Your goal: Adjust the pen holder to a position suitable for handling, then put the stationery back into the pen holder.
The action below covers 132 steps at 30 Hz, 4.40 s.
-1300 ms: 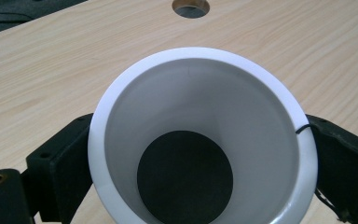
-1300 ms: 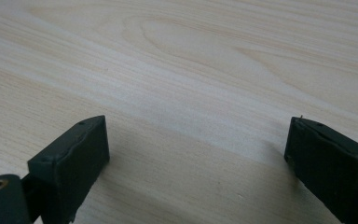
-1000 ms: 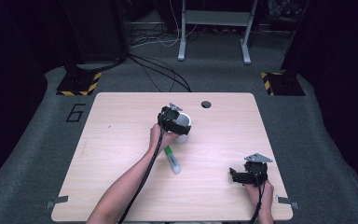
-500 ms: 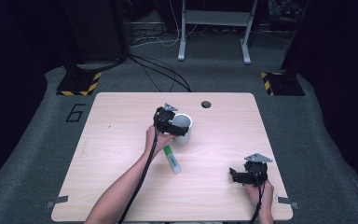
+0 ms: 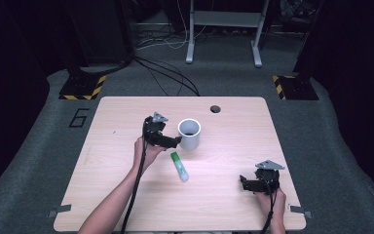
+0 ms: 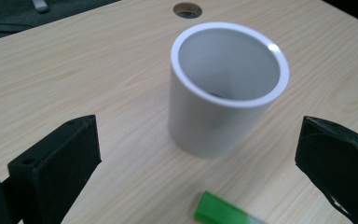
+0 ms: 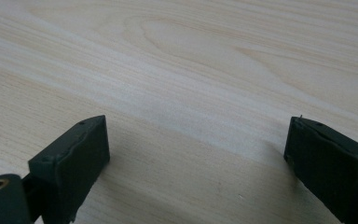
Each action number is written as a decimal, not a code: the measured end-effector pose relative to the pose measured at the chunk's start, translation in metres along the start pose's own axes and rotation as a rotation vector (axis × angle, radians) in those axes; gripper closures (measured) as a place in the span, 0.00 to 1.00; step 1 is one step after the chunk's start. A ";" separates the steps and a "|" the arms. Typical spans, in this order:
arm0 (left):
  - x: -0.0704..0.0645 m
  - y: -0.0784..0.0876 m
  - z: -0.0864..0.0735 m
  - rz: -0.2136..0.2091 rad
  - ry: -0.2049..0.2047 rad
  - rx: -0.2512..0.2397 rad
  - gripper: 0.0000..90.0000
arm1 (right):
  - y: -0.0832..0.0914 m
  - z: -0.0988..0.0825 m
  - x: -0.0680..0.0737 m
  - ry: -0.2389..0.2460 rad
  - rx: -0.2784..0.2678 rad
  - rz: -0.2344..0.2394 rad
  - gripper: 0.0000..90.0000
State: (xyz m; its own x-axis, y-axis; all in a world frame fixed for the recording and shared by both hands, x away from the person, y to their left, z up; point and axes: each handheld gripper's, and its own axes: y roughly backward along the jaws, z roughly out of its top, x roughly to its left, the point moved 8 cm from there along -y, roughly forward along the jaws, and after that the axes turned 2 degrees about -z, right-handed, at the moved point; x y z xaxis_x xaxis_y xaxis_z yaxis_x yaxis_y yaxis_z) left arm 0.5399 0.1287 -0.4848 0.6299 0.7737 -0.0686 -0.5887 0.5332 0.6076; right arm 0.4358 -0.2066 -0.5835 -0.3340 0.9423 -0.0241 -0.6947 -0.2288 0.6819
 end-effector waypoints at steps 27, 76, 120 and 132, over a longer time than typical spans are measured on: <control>0.041 0.061 -0.132 0.110 0.075 0.143 0.00 | 0.000 0.000 0.000 0.001 0.000 -0.001 0.07; 0.039 0.060 -0.171 0.217 0.107 0.090 0.00 | 0.016 0.085 0.130 0.159 0.009 0.283 0.05; 0.038 0.062 -0.172 0.207 0.097 0.099 0.02 | -0.074 0.115 0.235 0.338 0.213 0.323 0.30; 0.038 0.061 -0.172 0.215 0.107 0.090 0.03 | -0.094 0.120 0.232 0.290 0.226 0.289 0.54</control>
State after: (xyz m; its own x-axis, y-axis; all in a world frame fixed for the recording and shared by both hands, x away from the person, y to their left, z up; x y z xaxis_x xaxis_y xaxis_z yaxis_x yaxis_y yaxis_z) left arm 0.4409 0.2499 -0.5859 0.4351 0.9003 -0.0111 -0.6527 0.3239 0.6849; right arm 0.5004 0.0635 -0.5653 -0.6799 0.7333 0.0085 -0.4021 -0.3824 0.8319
